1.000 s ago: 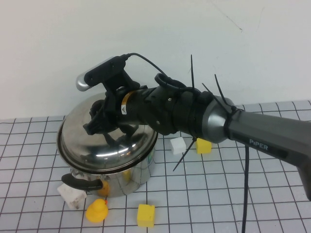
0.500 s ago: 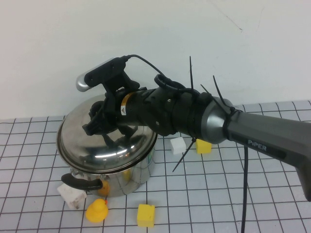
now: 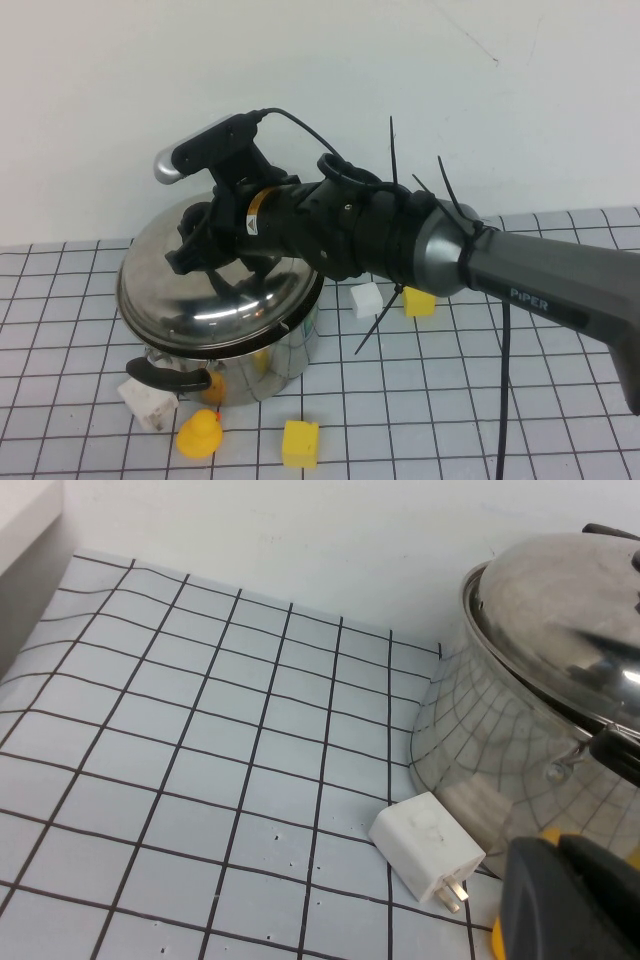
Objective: Cover the pot
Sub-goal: Place the pot lid on the pot
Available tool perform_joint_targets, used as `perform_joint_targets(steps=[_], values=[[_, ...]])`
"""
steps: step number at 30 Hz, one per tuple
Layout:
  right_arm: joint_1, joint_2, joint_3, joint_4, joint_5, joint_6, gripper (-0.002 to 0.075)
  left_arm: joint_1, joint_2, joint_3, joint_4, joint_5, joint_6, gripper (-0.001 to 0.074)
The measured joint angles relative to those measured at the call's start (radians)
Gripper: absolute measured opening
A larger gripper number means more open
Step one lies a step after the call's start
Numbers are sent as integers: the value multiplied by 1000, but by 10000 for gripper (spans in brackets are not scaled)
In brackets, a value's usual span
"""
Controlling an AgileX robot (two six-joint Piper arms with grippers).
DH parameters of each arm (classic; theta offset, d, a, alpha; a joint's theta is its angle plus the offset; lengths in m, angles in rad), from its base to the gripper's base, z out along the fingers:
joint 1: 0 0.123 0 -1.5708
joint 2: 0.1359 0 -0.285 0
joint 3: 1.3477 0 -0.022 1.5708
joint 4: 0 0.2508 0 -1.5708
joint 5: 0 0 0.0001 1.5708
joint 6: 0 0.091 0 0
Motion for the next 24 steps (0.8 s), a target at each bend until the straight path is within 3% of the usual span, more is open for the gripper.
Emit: perform_joint_targets(steps=[7, 16, 19, 24], values=[[0, 0, 0, 1, 0, -9, 434, 0, 0, 0, 0, 0, -4, -3], [2, -66, 0, -3, 94, -47, 435, 0, 0, 0, 0, 0, -4, -3], [2, -158, 46, -27, 115, -49, 347, 0, 0, 0, 0, 0, -4, -3], [2, -391, 317, -31, -47, -12, 68, 0, 0, 0, 0, 0, -4, -3]])
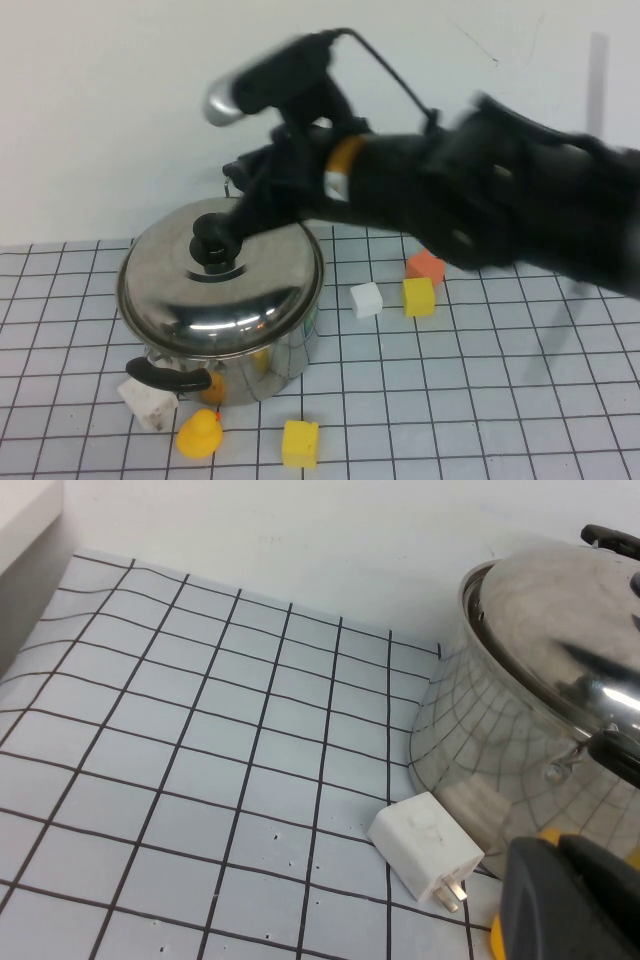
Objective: Cover the pot
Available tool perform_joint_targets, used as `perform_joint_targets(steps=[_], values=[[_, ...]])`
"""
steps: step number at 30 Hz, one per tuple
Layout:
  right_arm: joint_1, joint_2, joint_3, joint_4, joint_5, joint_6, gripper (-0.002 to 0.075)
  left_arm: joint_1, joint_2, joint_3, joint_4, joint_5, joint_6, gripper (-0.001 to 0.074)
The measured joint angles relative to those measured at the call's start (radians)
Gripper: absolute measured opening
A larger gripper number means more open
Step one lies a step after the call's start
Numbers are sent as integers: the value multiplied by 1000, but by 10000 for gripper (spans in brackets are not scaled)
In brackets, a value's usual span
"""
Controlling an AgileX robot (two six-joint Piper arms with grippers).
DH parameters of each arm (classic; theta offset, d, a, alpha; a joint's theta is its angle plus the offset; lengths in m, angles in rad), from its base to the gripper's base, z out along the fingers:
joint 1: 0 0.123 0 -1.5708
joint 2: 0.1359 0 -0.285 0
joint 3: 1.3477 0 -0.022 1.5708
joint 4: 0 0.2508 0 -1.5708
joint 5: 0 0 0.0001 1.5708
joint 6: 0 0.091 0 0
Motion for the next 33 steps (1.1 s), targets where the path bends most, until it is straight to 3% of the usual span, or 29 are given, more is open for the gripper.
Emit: perform_joint_targets(steps=[4, 8, 19, 27, 30, 33], values=[[0, -194, 282, -2, -198, 8, 11, 0, 0, 0, 0, 0, 0, -3], [0, -373, 457, -2, -235, 11, 1, 0, 0, 0, 0, 0, 0, -3], [0, -801, 712, -57, 146, -51, -2, 0, 0, 0, 0, 0, 0, -3], [-20, -1154, 955, -244, 179, -18, -2, 0, 0, 0, 0, 0, 0, -2], [-58, -1263, 1047, -180, 179, -24, -2, 0, 0, 0, 0, 0, 0, -3], [-152, -1343, 1144, -31, 172, -166, -2, 0, 0, 0, 0, 0, 0, -3]])
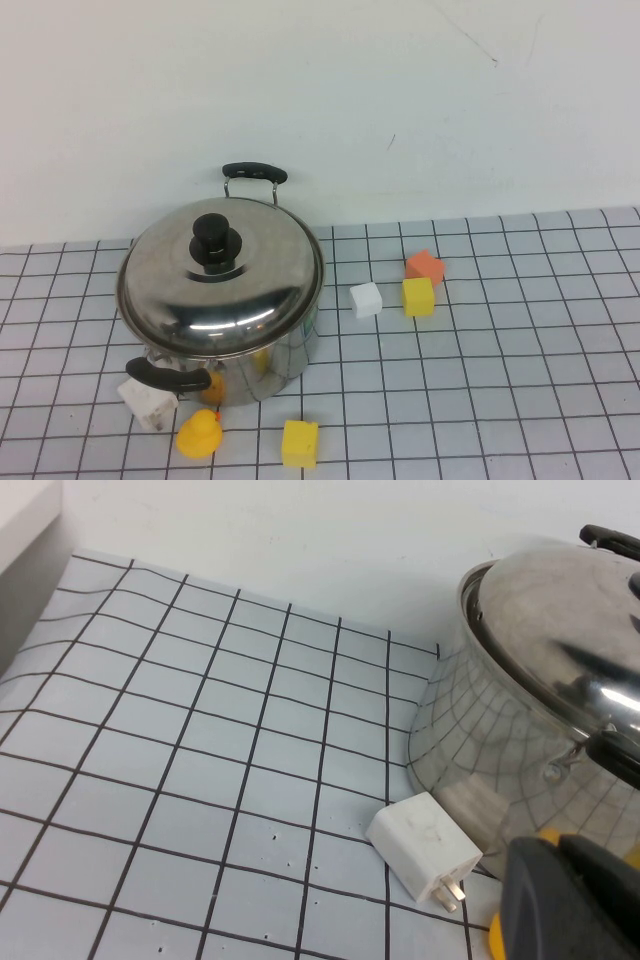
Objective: Cover the pot
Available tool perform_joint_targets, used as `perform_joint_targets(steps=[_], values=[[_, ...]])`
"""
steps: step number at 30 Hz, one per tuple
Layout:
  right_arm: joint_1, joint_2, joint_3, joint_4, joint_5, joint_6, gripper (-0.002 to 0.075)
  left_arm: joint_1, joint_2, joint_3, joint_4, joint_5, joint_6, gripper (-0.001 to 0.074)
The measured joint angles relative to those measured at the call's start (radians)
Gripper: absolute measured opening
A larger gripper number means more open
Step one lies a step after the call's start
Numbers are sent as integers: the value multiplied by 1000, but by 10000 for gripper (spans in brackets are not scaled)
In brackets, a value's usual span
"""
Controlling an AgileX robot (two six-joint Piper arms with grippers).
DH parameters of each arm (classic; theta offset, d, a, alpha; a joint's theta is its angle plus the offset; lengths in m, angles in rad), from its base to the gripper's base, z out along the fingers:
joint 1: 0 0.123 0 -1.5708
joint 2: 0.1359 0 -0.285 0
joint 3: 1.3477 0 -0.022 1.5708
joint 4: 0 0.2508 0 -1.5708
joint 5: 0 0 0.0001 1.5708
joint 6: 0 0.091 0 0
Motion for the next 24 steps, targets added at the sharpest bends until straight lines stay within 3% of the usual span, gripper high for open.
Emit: perform_joint_targets(steps=[4, 6, 14, 19, 24], values=[[-182, -117, 131, 191, -133, -309, -2, 0, 0, 0, 0, 0, 3, -3], [-274, -180, 171, 233, -176, -350, -2, 0, 0, 0, 0, 0, 3, -3], [-559, -412, 261, 163, 36, -157, -2, 0, 0, 0, 0, 0, 3, -3], [-723, -492, 334, 147, 66, -147, -2, 0, 0, 0, 0, 0, 3, -3], [-790, -496, 383, 147, 50, -155, -2, 0, 0, 0, 0, 0, 3, -3]])
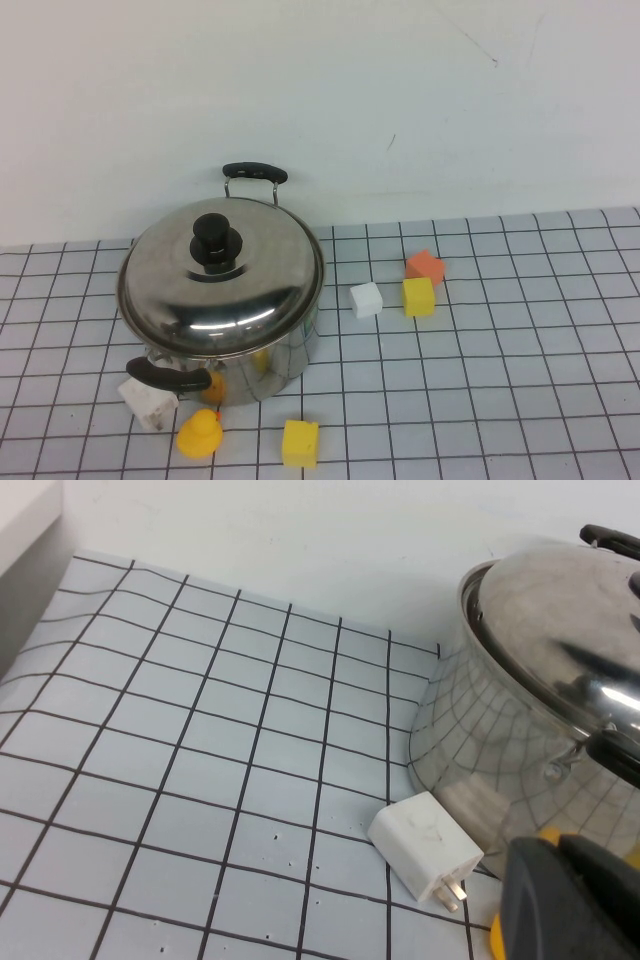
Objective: Cover the pot
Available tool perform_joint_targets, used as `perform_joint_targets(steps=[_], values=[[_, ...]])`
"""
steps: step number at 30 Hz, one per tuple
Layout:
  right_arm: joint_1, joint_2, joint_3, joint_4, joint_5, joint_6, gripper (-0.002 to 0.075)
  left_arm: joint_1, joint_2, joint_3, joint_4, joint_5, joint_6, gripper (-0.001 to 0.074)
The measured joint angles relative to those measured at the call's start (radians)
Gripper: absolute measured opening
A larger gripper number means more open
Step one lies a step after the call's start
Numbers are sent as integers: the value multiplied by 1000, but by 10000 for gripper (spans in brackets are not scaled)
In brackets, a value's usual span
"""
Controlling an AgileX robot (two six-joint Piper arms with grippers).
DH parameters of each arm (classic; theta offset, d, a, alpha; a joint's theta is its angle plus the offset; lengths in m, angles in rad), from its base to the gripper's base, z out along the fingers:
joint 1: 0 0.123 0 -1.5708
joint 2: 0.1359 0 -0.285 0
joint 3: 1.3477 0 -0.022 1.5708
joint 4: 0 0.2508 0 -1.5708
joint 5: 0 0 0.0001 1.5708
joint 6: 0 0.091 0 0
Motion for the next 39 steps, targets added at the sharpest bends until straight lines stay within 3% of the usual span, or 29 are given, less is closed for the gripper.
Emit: perform_joint_targets(steps=[17, 39], values=[[78, 0, 0, -22, 1, 258, -2, 0, 0, 0, 0, 0, 0, -3], [91, 0, 0, -29, 1, 273, -2, 0, 0, 0, 0, 0, -4, -3]])
